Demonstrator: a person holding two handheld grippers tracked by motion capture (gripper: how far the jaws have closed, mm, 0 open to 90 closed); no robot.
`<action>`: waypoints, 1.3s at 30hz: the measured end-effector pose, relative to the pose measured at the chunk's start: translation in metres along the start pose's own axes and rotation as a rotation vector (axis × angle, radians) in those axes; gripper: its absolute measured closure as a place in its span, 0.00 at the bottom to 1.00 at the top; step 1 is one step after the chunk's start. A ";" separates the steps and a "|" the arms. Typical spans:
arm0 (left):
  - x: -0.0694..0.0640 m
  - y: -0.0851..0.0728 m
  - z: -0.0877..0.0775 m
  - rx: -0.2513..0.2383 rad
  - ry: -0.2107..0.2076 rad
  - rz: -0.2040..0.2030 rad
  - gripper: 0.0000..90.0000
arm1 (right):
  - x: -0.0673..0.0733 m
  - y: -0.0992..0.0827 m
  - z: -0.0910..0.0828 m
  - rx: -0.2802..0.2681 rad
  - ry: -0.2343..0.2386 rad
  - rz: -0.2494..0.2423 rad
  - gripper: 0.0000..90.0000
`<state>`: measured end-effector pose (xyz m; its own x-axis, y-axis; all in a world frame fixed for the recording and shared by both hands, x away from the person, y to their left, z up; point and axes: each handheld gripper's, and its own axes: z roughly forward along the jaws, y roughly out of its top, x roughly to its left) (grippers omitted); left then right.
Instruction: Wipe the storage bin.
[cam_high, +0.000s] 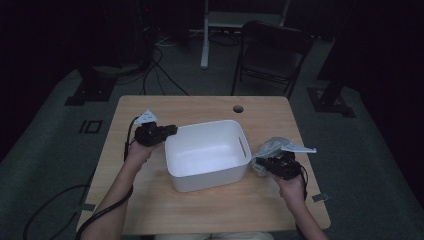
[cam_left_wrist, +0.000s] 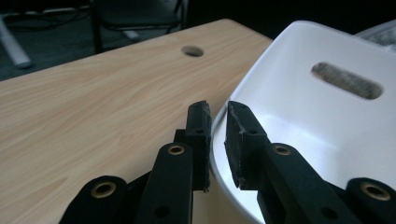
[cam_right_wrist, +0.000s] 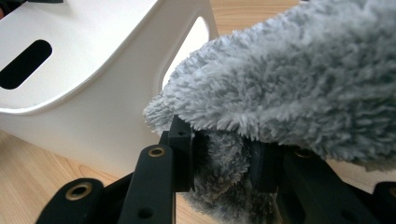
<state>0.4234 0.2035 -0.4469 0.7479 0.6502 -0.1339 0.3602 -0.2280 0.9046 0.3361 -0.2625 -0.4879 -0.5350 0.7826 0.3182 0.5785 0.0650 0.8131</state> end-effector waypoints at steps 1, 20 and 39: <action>0.001 0.002 0.001 0.002 -0.002 0.008 0.84 | 0.000 0.000 0.000 -0.001 -0.001 0.000 0.75; -0.017 -0.002 -0.007 0.067 -0.004 0.031 0.95 | -0.003 -0.001 -0.002 0.000 -0.008 0.005 0.75; -0.029 -0.010 0.003 0.080 0.028 0.013 0.95 | 0.000 -0.001 -0.004 0.005 0.005 -0.003 0.75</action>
<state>0.4003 0.1847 -0.4530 0.7374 0.6664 -0.1102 0.3948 -0.2929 0.8708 0.3327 -0.2654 -0.4869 -0.5395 0.7796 0.3181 0.5801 0.0703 0.8115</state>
